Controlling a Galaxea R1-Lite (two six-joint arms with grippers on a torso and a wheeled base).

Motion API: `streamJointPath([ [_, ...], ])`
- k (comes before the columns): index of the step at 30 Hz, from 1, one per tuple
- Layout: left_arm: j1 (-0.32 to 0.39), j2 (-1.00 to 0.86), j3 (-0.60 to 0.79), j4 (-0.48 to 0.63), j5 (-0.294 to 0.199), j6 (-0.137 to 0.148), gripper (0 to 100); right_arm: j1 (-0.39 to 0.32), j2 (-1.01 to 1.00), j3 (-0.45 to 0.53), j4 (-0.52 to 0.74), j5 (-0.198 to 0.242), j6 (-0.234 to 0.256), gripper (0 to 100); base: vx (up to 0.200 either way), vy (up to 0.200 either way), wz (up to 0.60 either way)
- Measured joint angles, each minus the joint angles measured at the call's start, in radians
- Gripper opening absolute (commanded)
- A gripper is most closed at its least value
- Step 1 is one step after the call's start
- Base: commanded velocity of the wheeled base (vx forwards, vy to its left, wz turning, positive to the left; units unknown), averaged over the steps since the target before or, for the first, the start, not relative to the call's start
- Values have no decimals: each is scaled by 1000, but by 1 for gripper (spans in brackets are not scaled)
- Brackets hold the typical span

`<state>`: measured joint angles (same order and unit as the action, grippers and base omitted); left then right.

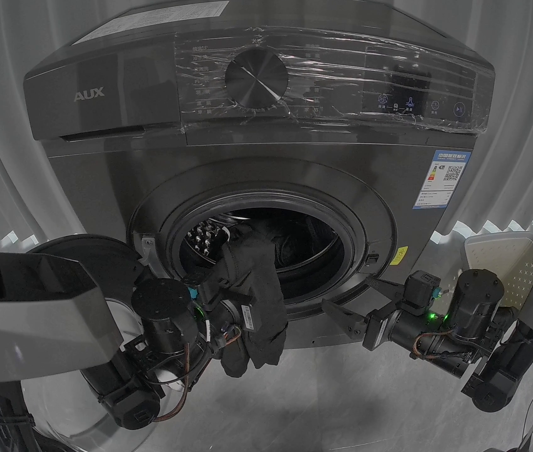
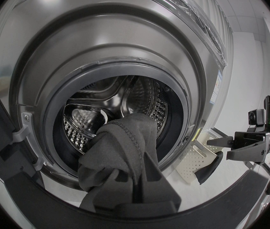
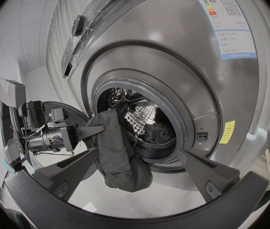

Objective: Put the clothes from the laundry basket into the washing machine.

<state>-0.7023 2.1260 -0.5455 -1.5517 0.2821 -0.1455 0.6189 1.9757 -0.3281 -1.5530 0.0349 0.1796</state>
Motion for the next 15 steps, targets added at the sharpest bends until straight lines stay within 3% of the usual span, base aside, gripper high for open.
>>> streamJointPath([
  [6,2,26,-38,-1,-7,9,0,3,1,1,0,-1,0,100,0,0,0],
  [10,14,65,-90,-1,-12,39,0,4,1,2,0,-1,0,100,0,0,0],
  [15,23,120,-184,2,-60,33,0,6,-1,6,0,-1,0,100,0,0,0],
])
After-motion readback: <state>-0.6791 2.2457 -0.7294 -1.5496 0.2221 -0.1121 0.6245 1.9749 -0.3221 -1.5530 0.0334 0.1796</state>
